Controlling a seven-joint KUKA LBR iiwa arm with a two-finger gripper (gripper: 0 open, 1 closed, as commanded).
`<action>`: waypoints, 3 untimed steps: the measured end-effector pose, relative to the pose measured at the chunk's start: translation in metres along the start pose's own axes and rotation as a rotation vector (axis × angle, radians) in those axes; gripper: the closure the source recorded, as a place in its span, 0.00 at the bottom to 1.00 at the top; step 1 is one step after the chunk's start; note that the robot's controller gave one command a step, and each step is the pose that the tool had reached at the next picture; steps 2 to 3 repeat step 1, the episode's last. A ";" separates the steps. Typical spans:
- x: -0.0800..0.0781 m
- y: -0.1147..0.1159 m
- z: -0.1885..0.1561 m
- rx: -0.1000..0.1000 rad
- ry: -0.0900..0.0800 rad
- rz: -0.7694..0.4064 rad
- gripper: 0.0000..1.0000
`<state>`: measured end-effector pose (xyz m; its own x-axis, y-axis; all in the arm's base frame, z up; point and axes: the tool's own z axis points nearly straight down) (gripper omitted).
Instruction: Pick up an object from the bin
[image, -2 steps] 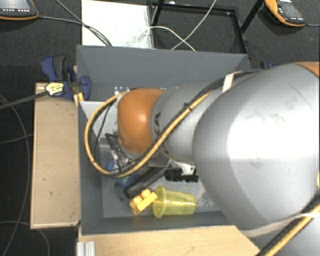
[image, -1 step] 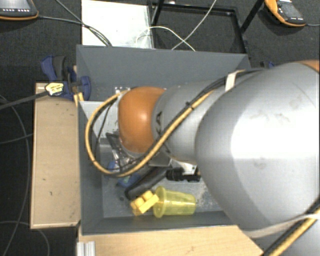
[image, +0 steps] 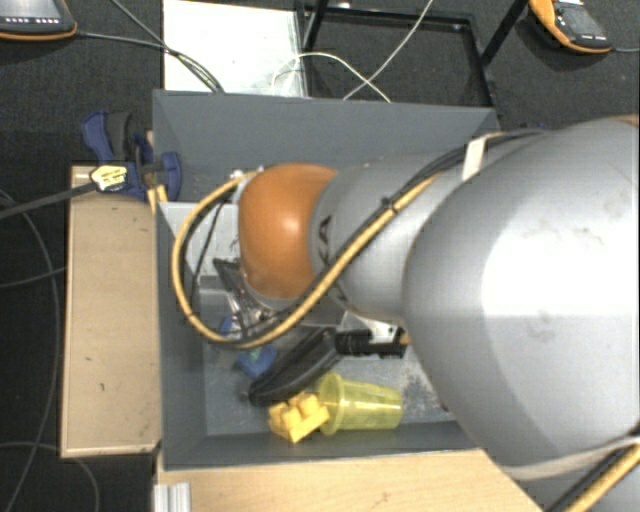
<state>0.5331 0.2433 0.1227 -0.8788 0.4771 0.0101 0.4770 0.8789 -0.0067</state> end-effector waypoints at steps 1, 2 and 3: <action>-0.001 0.001 -0.015 -0.003 -0.002 -0.001 1.00; -0.001 0.001 -0.015 -0.003 -0.002 -0.001 1.00; -0.001 0.001 -0.015 -0.003 -0.002 -0.001 1.00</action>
Offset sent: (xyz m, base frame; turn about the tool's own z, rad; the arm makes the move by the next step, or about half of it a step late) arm 0.0001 0.0001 0.0098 0.0000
